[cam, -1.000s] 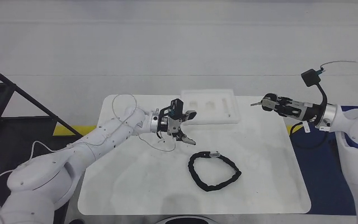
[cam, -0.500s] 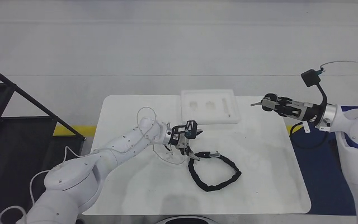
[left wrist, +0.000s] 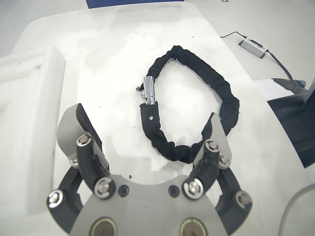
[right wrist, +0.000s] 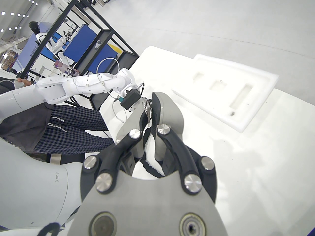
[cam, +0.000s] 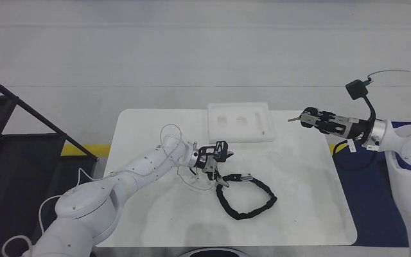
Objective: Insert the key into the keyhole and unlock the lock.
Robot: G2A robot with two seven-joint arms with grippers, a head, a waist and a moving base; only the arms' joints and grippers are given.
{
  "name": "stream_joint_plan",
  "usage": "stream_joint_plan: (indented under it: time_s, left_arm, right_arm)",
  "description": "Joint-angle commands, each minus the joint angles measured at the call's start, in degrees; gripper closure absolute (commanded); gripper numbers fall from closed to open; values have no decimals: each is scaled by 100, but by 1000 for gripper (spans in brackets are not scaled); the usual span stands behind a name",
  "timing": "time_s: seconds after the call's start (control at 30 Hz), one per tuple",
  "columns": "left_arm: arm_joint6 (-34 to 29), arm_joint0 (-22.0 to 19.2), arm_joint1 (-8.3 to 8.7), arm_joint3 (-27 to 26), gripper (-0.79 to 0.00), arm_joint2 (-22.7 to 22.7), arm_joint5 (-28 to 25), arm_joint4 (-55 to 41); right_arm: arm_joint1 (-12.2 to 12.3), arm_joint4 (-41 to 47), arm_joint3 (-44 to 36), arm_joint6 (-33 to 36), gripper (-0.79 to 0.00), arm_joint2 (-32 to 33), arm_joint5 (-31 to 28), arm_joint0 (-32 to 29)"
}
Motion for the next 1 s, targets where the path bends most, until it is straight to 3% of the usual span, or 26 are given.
stream_joint_plan:
  time_s: [0.0,0.4,0.77,0.87,0.97]
  left_arm:
    - [0,0,0,0,-785,0,0,0]
    - [-207,581,-50,-553,-785,-303,1085,-118]
    - [-797,722,-280,-424,-785,-475,1403,-106]
    - [-961,734,-353,-376,-653,-475,1474,8]
    - [-1004,752,-420,-314,-603,-478,1452,82]
  right_arm:
    - [0,0,0,0,0,0,0,0]
    - [0,0,0,0,0,0,0,0]
    - [0,0,0,0,0,0,0,0]
    - [0,0,0,0,0,0,0,0]
    - [0,0,0,0,0,0,0,0]
